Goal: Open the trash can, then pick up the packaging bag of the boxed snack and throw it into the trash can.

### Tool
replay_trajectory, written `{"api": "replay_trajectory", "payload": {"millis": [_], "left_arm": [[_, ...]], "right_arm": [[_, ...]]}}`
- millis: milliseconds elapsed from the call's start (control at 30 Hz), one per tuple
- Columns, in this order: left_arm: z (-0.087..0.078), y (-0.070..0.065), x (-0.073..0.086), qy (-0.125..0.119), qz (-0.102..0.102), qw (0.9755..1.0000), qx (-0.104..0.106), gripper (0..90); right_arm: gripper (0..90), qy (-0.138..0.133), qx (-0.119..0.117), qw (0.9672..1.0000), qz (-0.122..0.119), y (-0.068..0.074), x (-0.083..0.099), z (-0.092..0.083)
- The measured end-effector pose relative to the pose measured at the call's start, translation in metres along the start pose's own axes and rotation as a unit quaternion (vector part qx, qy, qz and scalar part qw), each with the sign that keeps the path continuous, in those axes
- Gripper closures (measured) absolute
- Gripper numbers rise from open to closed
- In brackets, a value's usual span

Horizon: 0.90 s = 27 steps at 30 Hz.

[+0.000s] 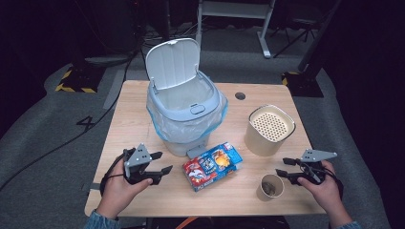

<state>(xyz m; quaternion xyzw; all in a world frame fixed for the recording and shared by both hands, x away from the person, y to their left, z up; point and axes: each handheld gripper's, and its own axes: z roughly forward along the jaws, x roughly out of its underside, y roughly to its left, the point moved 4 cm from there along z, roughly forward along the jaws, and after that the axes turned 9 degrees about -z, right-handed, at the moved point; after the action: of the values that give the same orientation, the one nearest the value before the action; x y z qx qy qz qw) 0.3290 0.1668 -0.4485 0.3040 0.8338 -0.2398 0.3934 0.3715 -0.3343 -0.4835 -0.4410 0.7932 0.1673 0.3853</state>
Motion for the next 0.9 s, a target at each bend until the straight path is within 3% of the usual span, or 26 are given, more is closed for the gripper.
{"api": "replay_trajectory", "payload": {"millis": [267,400,700,900], "left_arm": [[0.016,0.02,0.032,0.025,-0.031,0.9991,-0.013,36.5],[0.019,0.027,0.044,0.047,-0.03,0.9981,-0.026,36.5],[0.028,0.04,0.064,0.073,-0.042,0.9959,-0.033,36.0],[0.033,0.047,0.07,0.068,-0.041,0.9962,-0.035,35.2]], "right_arm": [[35.8,-0.015,-0.025,0.9987,-0.042,0.013,-0.05,-0.007],[31.9,-0.012,-0.044,0.9974,-0.055,0.021,-0.075,0.0],[25.1,0.044,-0.074,0.9942,-0.064,0.028,-0.107,0.041],[22.8,0.065,-0.081,0.9914,-0.08,0.038,-0.124,0.069]]}}
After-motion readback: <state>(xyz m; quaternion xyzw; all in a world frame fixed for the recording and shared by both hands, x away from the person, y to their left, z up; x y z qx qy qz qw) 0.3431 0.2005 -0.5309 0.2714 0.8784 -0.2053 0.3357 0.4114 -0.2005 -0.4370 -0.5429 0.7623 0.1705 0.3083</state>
